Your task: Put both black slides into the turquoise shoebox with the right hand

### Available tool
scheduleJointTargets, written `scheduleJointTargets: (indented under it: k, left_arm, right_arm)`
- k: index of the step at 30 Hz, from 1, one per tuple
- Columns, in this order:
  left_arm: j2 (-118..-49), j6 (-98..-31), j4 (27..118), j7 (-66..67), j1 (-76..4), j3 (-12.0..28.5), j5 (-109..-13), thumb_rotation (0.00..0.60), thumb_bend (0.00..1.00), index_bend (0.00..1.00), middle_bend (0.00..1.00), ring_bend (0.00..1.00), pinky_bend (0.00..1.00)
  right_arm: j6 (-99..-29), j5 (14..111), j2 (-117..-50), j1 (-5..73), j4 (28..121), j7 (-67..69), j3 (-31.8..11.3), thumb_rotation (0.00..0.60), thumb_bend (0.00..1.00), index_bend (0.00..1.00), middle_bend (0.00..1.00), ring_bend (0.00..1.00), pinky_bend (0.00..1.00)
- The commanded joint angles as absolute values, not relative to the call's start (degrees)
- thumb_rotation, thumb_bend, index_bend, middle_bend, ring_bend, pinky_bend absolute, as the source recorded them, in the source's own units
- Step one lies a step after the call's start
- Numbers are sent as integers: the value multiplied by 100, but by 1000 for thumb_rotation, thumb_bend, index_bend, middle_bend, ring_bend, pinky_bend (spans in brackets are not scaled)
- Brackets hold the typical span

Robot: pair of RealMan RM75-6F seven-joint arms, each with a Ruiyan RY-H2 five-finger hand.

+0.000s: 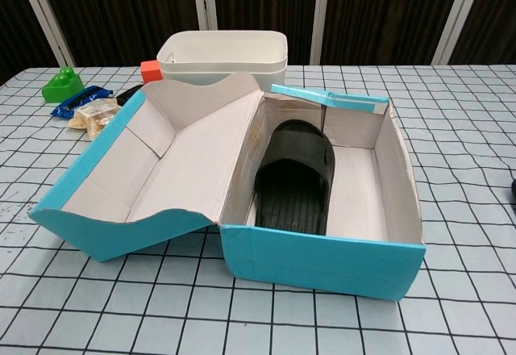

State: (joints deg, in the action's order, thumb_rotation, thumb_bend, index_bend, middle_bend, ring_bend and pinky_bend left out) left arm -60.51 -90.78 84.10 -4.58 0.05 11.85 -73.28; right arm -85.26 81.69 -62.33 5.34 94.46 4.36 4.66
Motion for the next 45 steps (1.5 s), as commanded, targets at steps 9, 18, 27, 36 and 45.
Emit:
scheduleJointTargets:
  k: [9, 18, 27, 36, 45]
  left_arm:
    - [-6094, -9036, 8418, -347, -33, 1152, -7365, 600, 363, 20, 0, 0, 0]
    - [-6096, -9045, 8430, -330, -33, 1139, -7391, 600, 363, 20, 0, 0, 0]
    - [-6097, -9055, 8439, -305, -30, 1134, -7397, 600, 363, 20, 0, 0, 0]
    - [-6102, -9064, 8457, -265, -26, 1124, -7405, 600, 363, 20, 0, 0, 0]
    - [-6111, -9069, 8471, -234, -31, 1108, -7433, 600, 363, 20, 0, 0, 0]
  right_arm:
    - [-8933, 8755, -6979, -24, 8598, 625, 700, 600, 193, 213, 210, 153, 259]
    - [-8878, 8941, -7341, -137, 8266, 469, 730, 600, 193, 213, 203, 147, 257]
    - [-8730, 8969, -7579, -157, 7897, 458, 649, 600, 193, 213, 198, 141, 253]
    - [-8528, 8990, -7737, -179, 7646, 415, 669, 600, 193, 213, 194, 136, 253]
    - [-8451, 9074, -7841, -138, 7504, 406, 613, 600, 193, 213, 193, 136, 253]
